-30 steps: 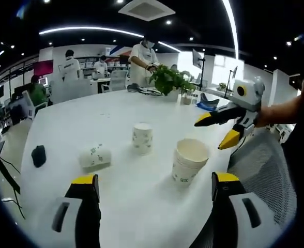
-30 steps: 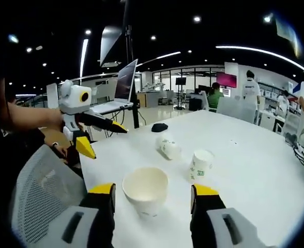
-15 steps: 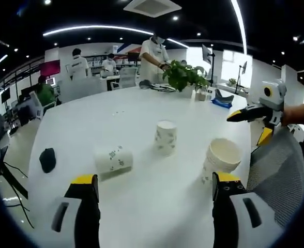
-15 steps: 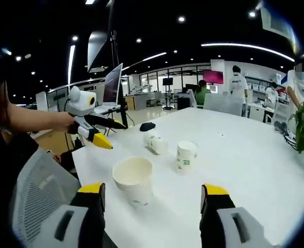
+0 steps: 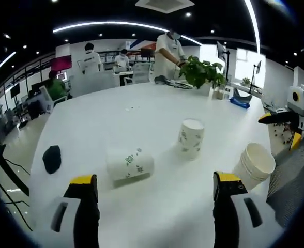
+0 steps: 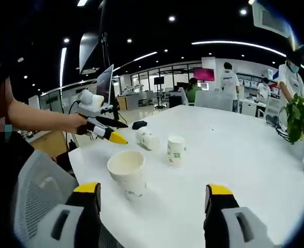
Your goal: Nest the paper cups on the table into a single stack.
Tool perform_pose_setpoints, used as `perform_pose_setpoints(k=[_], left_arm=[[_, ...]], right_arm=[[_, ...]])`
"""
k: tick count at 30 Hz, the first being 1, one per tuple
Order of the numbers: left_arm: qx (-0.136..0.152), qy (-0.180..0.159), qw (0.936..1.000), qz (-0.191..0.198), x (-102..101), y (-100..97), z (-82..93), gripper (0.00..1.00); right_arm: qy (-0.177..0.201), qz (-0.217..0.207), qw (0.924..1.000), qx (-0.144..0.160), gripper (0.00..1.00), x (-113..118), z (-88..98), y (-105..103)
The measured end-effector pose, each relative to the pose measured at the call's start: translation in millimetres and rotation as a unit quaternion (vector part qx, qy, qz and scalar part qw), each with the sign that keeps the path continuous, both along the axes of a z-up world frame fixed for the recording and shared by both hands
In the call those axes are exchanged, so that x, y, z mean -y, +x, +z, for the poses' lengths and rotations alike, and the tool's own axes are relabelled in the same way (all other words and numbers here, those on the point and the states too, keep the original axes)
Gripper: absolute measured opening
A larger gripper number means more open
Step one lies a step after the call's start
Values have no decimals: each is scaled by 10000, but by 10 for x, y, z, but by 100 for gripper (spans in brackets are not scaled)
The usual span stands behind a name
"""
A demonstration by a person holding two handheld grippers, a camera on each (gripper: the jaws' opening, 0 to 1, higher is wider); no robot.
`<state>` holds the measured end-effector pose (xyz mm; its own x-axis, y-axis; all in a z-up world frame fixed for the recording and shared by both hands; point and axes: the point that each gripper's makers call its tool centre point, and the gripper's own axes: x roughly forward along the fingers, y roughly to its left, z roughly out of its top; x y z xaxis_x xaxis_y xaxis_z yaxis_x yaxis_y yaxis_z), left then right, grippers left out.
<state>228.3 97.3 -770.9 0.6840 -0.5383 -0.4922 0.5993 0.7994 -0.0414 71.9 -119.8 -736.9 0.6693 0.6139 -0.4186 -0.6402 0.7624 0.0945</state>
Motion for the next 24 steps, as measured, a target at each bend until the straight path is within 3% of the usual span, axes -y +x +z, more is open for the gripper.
perform_pose_setpoints(k=[16, 24], left_arm=[[23, 161, 9983, 557, 54, 500, -238, 85], [-2, 169, 9964, 829, 74, 637, -281, 79]], right_arm=[[-145, -48, 9998, 97, 99, 21, -37, -14], [-338, 51, 9994, 77, 100, 0, -116, -21]])
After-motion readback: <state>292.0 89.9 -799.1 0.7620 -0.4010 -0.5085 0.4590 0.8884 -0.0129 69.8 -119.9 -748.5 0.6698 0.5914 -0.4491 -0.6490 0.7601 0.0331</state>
